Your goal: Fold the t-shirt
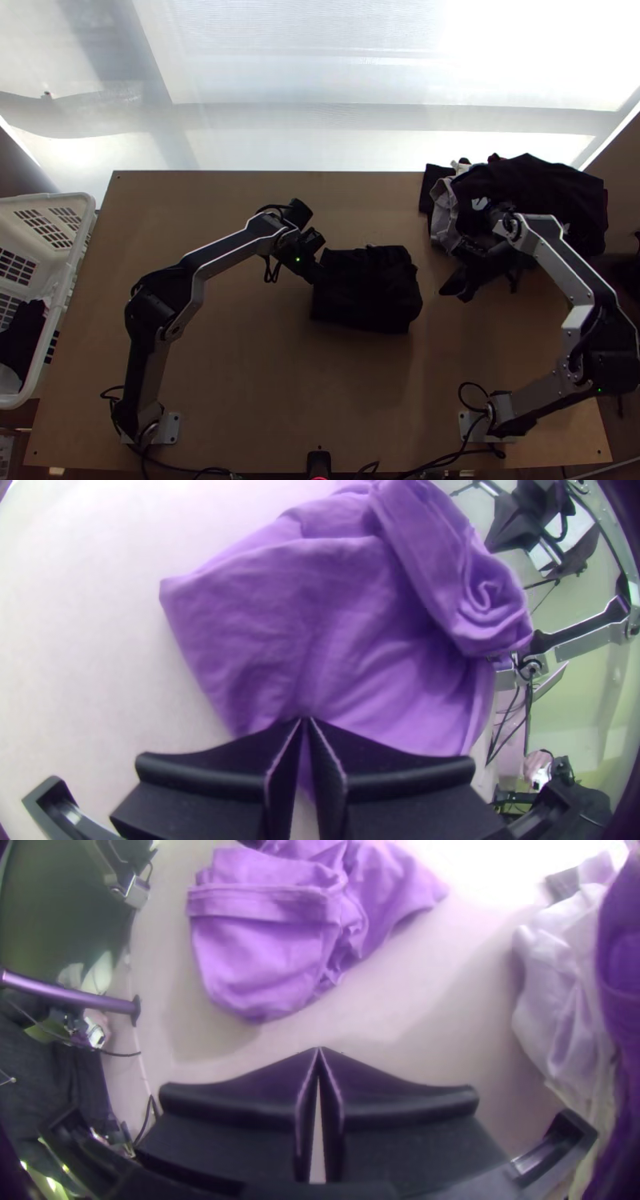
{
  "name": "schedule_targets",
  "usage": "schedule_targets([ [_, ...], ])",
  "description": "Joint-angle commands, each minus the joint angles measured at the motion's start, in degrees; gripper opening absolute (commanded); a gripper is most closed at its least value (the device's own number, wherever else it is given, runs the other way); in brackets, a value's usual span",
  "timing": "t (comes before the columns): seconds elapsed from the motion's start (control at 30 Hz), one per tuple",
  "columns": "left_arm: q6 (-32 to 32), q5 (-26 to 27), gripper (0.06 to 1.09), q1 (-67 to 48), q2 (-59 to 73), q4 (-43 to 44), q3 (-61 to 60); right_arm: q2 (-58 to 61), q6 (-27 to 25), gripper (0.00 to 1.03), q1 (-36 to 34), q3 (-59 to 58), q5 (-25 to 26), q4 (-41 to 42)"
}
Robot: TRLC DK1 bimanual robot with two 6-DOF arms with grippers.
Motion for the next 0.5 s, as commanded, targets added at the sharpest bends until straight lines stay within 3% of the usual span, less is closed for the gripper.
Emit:
schedule_targets([
  [0.0, 1.2, 0.0, 0.23, -0.9, -0.4, -1.0, 0.2, -8.8, -2.4, 0.03, -6.9, 5.7, 0.3, -7.7],
  [0.17, 1.6, 0.0, 0.23, -0.9, -0.2, -1.2, 0.0, -8.7, 5.7, 0.03, 7.6, 9.6, -4.4, -8.0],
  [0.3, 1.6, 0.0, 0.23, -0.9, -0.4, -1.3, -0.1, -3.0, 10.5, 0.03, 19.6, 11.8, -5.8, -1.6],
  [0.47, 2.1, 0.0, 0.22, -0.9, -0.7, -1.2, -0.3, 5.6, 13.2, 0.03, 25.9, 16.8, -8.8, 2.5],
])
